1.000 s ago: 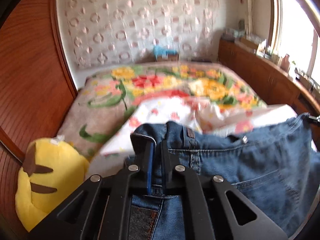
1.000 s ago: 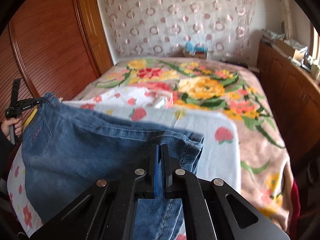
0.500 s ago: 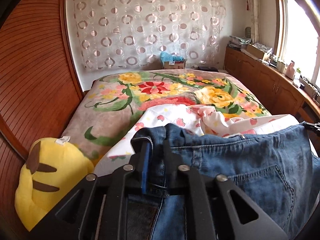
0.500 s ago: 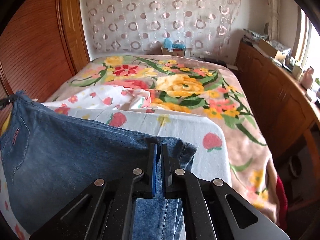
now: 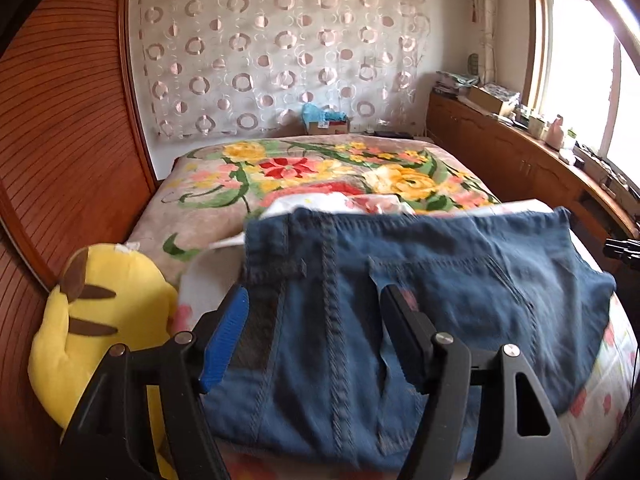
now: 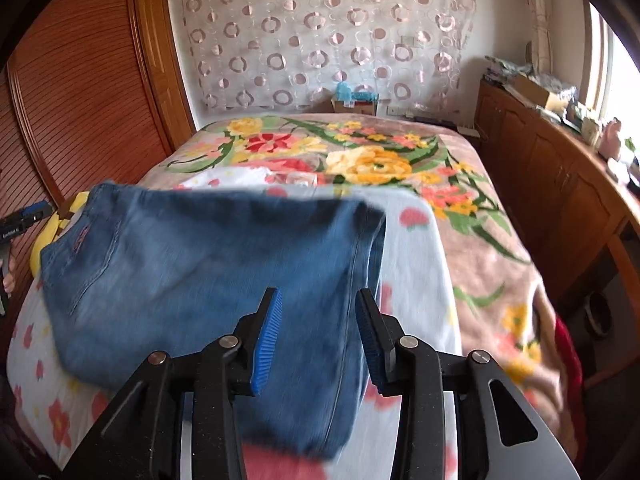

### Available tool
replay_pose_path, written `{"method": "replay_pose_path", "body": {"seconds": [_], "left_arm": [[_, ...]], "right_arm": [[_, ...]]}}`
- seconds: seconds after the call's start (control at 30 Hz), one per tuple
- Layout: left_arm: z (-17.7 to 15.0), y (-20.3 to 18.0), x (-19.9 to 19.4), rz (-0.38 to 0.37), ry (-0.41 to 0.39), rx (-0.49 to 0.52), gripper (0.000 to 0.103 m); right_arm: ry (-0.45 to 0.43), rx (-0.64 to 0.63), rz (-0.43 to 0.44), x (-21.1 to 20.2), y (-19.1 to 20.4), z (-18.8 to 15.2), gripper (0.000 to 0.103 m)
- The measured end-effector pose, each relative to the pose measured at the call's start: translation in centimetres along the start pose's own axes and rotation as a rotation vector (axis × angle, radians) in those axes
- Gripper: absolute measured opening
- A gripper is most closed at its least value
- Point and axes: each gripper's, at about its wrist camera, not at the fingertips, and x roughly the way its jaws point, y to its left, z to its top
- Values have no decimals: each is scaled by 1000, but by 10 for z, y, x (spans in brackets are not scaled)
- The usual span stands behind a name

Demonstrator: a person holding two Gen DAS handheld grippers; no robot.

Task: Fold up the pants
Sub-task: 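Grasp the leg hem again with the right tool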

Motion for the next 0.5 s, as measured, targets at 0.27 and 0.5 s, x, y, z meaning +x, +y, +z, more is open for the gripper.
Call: {"method": "replay_pose_path", "body": {"seconds": [0.27,0.5], "left_arm": [[-32,-22,-20,3,23,3,69],[-53,-27,-33,20,23,-3,69]], "right_arm": [[56,32,-35,-17,0,-34,40],[125,107,-26,-10,-8,-51,40]]}}
